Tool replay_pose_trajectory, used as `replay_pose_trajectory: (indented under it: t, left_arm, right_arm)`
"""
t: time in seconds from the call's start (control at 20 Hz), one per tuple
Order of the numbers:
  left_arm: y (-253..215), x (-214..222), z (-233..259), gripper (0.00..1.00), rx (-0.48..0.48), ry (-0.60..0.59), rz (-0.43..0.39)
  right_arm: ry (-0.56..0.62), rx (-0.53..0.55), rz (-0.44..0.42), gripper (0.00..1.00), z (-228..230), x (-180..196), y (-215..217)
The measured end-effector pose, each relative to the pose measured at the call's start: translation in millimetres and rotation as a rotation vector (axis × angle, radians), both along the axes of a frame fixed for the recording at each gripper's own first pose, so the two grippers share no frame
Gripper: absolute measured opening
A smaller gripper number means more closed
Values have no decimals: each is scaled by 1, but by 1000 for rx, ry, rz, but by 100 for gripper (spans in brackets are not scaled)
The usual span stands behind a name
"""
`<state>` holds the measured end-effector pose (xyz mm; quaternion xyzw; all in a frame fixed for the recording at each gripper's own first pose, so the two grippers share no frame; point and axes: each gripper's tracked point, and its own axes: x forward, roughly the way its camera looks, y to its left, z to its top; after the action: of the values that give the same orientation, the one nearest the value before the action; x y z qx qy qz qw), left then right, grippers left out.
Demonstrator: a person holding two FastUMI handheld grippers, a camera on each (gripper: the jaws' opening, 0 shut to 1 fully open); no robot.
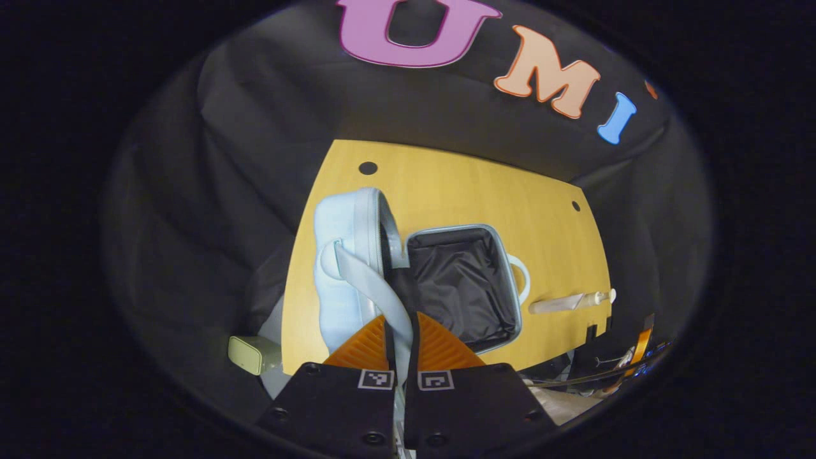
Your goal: First open the suitcase, pack the skin care products into it, and then close the suitcase.
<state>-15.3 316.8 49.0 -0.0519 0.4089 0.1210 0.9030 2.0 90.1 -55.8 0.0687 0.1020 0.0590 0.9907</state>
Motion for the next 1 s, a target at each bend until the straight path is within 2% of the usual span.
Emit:
replay_pose_trajectory:
  t: [0.2,0.35,0.4,0.45,0.55,0.6,0.7,0.9,0.95,1.0]
  left_arm:
    - [63,-17,-15,0,-10,-35,81]
    - [113,-27,-44,0,-16,-37,141]
    - [126,-28,-54,0,-26,-39,161]
    - [137,-27,-65,0,-48,-49,172]
    - [159,-28,-89,0,-72,-66,187]
    - [166,-27,-100,0,-92,-76,187]
    - [184,-22,-120,0,-105,-97,197]
    - [201,-17,-148,0,-137,-109,192]
    - [203,-16,-153,0,-147,-113,193]
    - [207,-16,-159,0,-152,-114,190]
  right_arm:
    - [17,-1,-4,98,-7,3,12]
    - [33,13,-14,98,-13,6,19]
    - [34,19,-18,95,-13,8,20]
    - [36,19,-24,98,-13,10,19]
    - [41,15,-44,95,-12,16,15]
    - [39,19,-54,98,-11,19,14]
    - [34,13,-78,98,-8,25,10]
    - [45,-10,-100,98,-8,38,5]
    - [46,-12,-100,95,-8,41,6]
    - [48,-17,-97,98,-9,44,8]
